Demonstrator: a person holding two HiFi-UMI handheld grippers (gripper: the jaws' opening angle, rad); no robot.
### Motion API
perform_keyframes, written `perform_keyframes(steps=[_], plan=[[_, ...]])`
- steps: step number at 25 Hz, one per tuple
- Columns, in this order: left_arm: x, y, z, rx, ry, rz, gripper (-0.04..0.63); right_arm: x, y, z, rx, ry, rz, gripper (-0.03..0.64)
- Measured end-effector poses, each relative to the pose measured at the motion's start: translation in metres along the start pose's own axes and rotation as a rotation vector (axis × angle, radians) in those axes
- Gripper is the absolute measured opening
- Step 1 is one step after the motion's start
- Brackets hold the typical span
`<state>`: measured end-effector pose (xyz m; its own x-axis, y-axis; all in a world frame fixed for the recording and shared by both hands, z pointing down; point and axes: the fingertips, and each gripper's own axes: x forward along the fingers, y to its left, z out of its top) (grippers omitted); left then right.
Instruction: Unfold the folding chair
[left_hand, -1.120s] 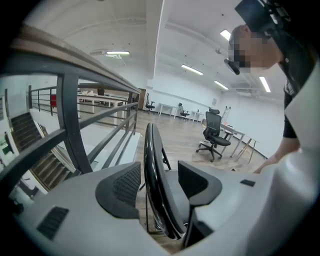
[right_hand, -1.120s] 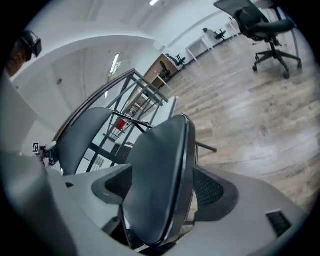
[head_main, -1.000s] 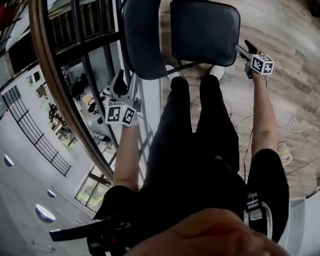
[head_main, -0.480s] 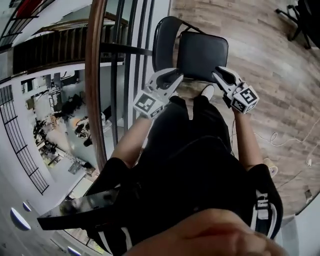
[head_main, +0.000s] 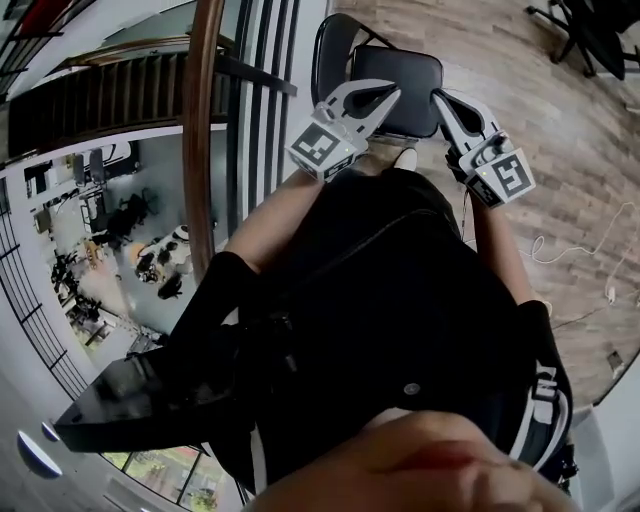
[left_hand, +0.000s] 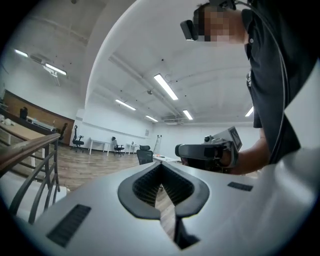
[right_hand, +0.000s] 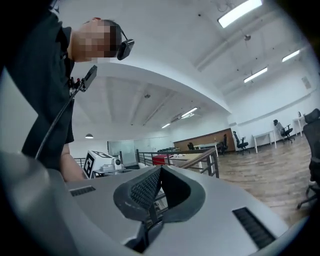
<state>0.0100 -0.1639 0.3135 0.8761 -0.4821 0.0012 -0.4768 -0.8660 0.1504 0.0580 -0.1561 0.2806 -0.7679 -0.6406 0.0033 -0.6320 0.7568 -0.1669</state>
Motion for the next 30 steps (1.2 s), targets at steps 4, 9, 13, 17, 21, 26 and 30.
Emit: perform_keyframes(steps=[4,9,13,17,21,26,30], plan=[[0.005,-0.001,0.016,0.031,-0.012,-0.022,0.003,0.007,0.006,0.015,-0.059,-0.022,-0.009,0.008],[0.005,-0.004,0.028,0.043,-0.033,-0.039,0.003,0.005,0.005,0.019,-0.077,-0.034,-0.037,0.008],[0.003,-0.004,0.033,0.057,-0.031,-0.041,0.003,0.004,0.006,0.017,-0.073,-0.031,-0.047,0.008],[0.000,-0.004,0.037,0.054,-0.036,-0.046,0.003,0.007,0.009,0.017,-0.078,-0.031,-0.042,0.008],[-0.003,-0.008,0.039,0.051,-0.040,-0.052,0.003,0.006,0.007,0.019,-0.055,-0.046,-0.050,0.008],[-0.005,-0.010,0.037,0.051,-0.033,-0.046,0.003,0.006,0.007,0.018,-0.054,-0.041,-0.038,0.008],[-0.004,-0.009,0.034,0.048,-0.031,-0.036,0.003,0.007,0.008,0.015,-0.044,-0.032,-0.027,0.008]])
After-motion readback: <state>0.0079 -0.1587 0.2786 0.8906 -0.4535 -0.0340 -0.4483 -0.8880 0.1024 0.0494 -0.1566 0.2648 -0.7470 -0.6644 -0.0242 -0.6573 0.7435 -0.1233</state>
